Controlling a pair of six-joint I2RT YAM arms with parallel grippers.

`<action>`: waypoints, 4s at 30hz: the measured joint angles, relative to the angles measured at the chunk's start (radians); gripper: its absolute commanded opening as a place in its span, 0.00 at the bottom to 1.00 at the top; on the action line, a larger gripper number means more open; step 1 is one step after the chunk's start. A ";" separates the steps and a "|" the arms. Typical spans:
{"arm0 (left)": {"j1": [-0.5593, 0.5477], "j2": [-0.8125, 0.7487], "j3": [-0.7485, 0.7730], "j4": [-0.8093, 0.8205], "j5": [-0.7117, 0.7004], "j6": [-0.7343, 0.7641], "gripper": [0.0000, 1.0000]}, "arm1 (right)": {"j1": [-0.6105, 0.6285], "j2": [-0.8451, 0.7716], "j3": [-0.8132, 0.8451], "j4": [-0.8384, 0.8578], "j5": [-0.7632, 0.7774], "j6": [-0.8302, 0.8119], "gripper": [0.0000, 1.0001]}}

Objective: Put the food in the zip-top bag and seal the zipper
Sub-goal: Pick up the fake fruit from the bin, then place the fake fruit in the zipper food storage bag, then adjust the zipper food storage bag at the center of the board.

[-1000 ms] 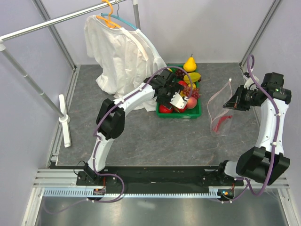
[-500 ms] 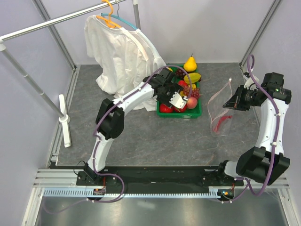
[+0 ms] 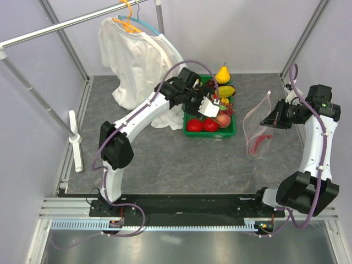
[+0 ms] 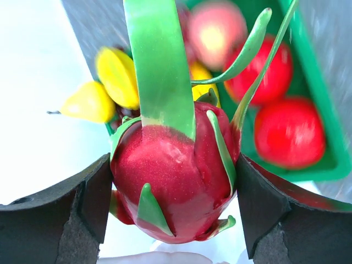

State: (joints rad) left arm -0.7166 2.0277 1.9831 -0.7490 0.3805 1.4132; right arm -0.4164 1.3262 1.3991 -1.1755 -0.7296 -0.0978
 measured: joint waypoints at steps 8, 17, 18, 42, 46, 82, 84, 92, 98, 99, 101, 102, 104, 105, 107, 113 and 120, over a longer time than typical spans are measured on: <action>-0.021 -0.058 0.184 0.050 0.244 -0.537 0.38 | 0.000 0.000 -0.011 0.026 -0.032 0.022 0.00; -0.112 -0.108 0.176 0.379 0.306 -1.305 0.38 | 0.000 -0.008 -0.047 0.072 -0.076 0.065 0.00; -0.123 -0.103 0.174 0.417 0.304 -1.378 0.38 | 0.000 -0.010 -0.047 0.075 -0.079 0.069 0.00; -0.212 0.077 0.130 0.525 -0.060 -1.798 0.34 | -0.006 -0.040 -0.037 0.077 -0.092 0.079 0.00; -0.222 0.079 0.131 0.446 -0.114 -1.770 0.32 | -0.005 -0.040 -0.025 0.072 -0.106 0.079 0.00; -0.126 -0.165 -0.207 0.528 0.196 -1.896 0.94 | 0.001 -0.051 -0.002 0.054 -0.211 0.079 0.00; -0.120 -0.204 -0.255 0.557 0.208 -1.903 0.87 | 0.001 -0.051 -0.002 0.054 -0.208 0.078 0.00; -0.039 -0.259 -0.388 0.571 0.201 -1.949 0.72 | -0.003 -0.051 -0.001 0.060 -0.218 0.079 0.00; -0.061 -0.252 -0.475 0.579 0.202 -1.997 0.65 | -0.002 -0.051 -0.001 0.060 -0.225 0.087 0.00; -0.065 -0.252 -0.493 0.583 0.203 -2.009 0.64 | -0.002 -0.051 0.001 0.060 -0.231 0.087 0.00; -0.067 -0.252 -0.557 0.608 0.207 -2.036 0.61 | -0.002 -0.051 0.008 0.058 -0.244 0.093 0.00; -0.067 -0.251 -0.587 0.622 0.208 -2.054 0.59 | -0.002 -0.051 0.012 0.059 -0.249 0.097 0.00; -0.065 -0.247 -0.631 0.650 0.218 -2.083 0.55 | -0.002 -0.051 0.016 0.060 -0.261 0.105 0.00; -0.064 -0.241 -0.644 0.664 0.229 -2.100 0.52 | -0.002 -0.051 0.017 0.061 -0.269 0.107 0.00; -0.064 -0.222 -0.649 0.695 0.248 -2.129 0.51 | -0.002 -0.053 0.017 0.062 -0.273 0.115 0.00; -0.073 -0.164 -0.649 0.787 0.277 -2.218 0.54 | -0.002 -0.058 0.017 0.076 -0.283 0.140 0.00; -0.078 -0.122 -0.648 0.900 0.283 -2.316 0.56 | -0.002 -0.069 0.017 0.103 -0.287 0.193 0.00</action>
State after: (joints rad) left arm -0.7944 1.9057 1.3354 0.1505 0.6632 -0.9024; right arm -0.4179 1.2572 1.4158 -1.0725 -1.0164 0.0952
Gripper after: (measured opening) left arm 0.545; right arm 0.010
